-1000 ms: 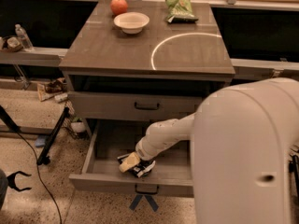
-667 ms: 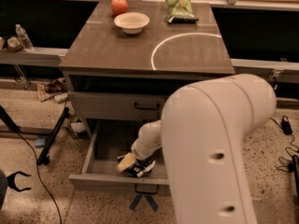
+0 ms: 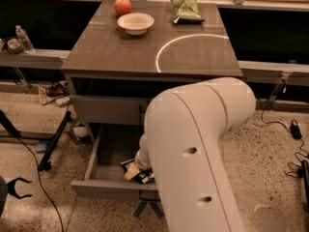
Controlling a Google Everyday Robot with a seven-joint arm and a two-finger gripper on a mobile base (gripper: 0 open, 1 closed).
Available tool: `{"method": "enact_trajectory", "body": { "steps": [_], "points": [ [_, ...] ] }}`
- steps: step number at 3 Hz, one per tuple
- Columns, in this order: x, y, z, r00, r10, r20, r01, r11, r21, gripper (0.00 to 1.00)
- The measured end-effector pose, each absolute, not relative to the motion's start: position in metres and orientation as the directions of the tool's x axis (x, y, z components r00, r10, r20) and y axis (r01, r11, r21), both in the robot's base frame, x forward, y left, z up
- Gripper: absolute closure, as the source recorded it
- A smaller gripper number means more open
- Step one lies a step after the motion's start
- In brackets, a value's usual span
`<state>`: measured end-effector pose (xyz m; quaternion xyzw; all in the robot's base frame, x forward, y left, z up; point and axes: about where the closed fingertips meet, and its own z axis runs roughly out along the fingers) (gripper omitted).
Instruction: Pick blue chip bag from middle drawer and place on counter
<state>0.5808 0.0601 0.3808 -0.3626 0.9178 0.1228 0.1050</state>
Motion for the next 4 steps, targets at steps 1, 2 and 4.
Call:
{"method": "enact_trajectory", "body": {
  "steps": [1, 2, 4],
  "points": [
    [0.577, 0.06, 0.372, -0.717, -0.645, -0.263, -0.691, 0.706, 0.155, 0.41],
    [0.575, 0.058, 0.373, -0.715, -0.646, -0.268, -0.694, 0.702, 0.158, 0.64],
    [0.563, 0.048, 0.428, -0.661, -0.626, -0.414, -0.74, 0.637, 0.216, 1.0]
  ]
}}
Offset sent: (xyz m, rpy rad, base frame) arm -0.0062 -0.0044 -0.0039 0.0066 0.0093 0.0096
